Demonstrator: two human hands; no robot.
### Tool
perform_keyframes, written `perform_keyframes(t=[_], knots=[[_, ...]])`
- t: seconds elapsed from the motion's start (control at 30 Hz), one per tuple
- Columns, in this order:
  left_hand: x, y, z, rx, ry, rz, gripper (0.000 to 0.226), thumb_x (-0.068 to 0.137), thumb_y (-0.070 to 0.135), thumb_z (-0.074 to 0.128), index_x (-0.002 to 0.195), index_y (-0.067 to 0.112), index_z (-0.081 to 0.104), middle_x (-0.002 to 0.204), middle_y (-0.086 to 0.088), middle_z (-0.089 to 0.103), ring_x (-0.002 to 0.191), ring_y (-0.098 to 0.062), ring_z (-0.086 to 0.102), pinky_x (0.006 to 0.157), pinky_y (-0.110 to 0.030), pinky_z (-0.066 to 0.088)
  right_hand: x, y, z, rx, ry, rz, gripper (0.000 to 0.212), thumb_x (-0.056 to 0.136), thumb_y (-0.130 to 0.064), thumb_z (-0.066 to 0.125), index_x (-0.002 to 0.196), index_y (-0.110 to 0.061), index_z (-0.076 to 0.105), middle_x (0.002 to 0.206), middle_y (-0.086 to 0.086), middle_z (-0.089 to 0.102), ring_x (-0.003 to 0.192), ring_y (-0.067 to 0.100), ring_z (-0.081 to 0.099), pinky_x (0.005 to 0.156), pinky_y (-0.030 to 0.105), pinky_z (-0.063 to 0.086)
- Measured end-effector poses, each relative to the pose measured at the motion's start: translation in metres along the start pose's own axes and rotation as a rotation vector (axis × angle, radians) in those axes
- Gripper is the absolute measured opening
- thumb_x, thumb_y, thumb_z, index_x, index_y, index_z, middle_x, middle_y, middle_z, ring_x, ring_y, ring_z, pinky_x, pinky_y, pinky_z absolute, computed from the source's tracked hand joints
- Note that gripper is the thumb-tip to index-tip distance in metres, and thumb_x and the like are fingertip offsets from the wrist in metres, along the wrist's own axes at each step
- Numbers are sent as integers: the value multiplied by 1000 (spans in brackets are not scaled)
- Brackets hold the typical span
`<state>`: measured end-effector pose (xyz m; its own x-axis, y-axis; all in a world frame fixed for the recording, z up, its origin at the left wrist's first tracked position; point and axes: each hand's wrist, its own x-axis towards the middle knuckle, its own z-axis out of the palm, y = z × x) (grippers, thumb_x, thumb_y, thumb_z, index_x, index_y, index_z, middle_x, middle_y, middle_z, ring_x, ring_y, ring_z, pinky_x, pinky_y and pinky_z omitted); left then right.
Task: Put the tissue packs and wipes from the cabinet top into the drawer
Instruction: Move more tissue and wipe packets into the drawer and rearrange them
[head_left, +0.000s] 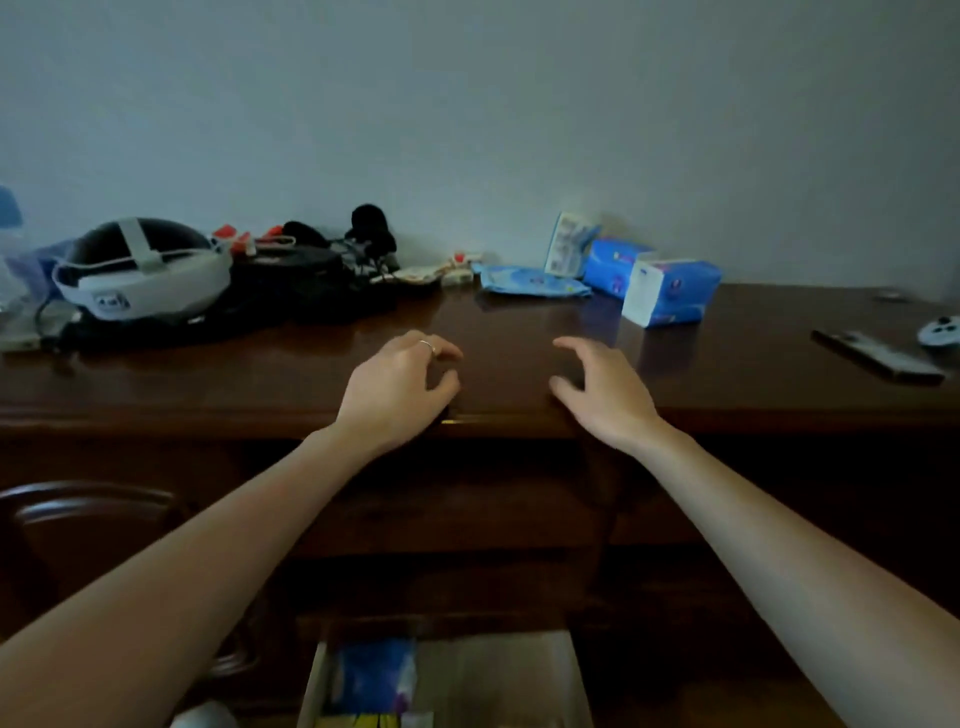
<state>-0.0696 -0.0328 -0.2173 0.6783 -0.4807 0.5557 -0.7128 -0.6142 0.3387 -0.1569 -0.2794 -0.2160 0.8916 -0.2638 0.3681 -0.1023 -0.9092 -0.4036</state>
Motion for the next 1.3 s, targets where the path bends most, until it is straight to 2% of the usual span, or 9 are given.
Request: perform_keyframes(t=[0.13, 0.23, 0.33, 0.5, 0.7, 0.8, 0.93, 1.07, 1.3], knots=[[66, -31, 25, 206, -162, -54, 48, 92, 39, 60, 137, 28, 52, 140, 0, 48, 131, -23, 42, 101, -40, 44, 52, 4, 2, -402, -67, -29, 45, 92, -62, 48, 125, -35, 62, 120, -7, 69, 112, 20, 62, 89, 39, 48], [112, -56, 46, 303, -114, -91, 54, 89, 38, 61, 141, 25, 51, 147, -6, 41, 140, -28, 31, 112, -45, 33, 100, -6, 4, -382, -132, -5, 46, 88, -63, 50, 126, -38, 57, 114, -7, 70, 103, 20, 66, 74, 35, 45], [157, -78, 65, 452, -36, -42, 51, 89, 38, 58, 138, 25, 55, 151, -10, 37, 145, -31, 24, 117, -48, 24, 152, -13, 23, -281, -197, 0, 49, 90, -55, 56, 135, -35, 52, 126, -6, 64, 116, 20, 60, 85, 38, 51], [213, -115, 97, 571, -58, -7, 54, 91, 39, 51, 143, 25, 51, 158, -12, 33, 149, -32, 21, 123, -46, 16, 260, -25, 68, -326, -29, -124, 67, 87, -44, 65, 145, -23, 40, 143, 7, 46, 133, 31, 43, 98, 45, 46], [244, -146, 121, 586, -63, -142, 51, 96, 34, 41, 146, 25, 46, 133, -7, 59, 121, -31, 53, 103, -43, 39, 392, -24, 123, -422, -250, -143, 92, 86, -53, 66, 159, -36, 14, 168, 8, 2, 152, 34, 12, 116, 52, 30], [253, -151, 126, 592, 16, -164, 37, 93, 26, 48, 128, 16, 55, 118, -6, 67, 108, -26, 61, 83, -36, 45, 424, -15, 153, -298, -331, -40, 86, 87, -68, 57, 158, -40, 17, 162, 11, 17, 145, 38, 32, 115, 50, 34], [259, -154, 127, 636, -1, -209, 25, 94, 18, 52, 112, 20, 68, 105, -6, 70, 98, -24, 63, 64, -32, 36, 429, -10, 167, -499, -173, -142, 67, 91, -59, 50, 148, -30, 33, 142, 13, 43, 122, 39, 55, 97, 45, 45], [254, -147, 122, 649, -57, -217, 30, 94, 22, 54, 121, 21, 67, 109, -9, 68, 97, -24, 65, 62, -32, 38, 412, -14, 151, -607, -143, -186, 53, 92, -39, 56, 136, -10, 46, 134, 15, 56, 119, 38, 59, 92, 41, 46], [210, -122, 95, 606, -107, -118, 33, 99, 27, 45, 124, 27, 67, 110, -8, 65, 93, -22, 64, 69, -32, 47, 343, -1, 103, -641, -136, -296, 36, 96, -38, 52, 124, -17, 58, 126, 9, 65, 115, 31, 61, 82, 39, 45]])
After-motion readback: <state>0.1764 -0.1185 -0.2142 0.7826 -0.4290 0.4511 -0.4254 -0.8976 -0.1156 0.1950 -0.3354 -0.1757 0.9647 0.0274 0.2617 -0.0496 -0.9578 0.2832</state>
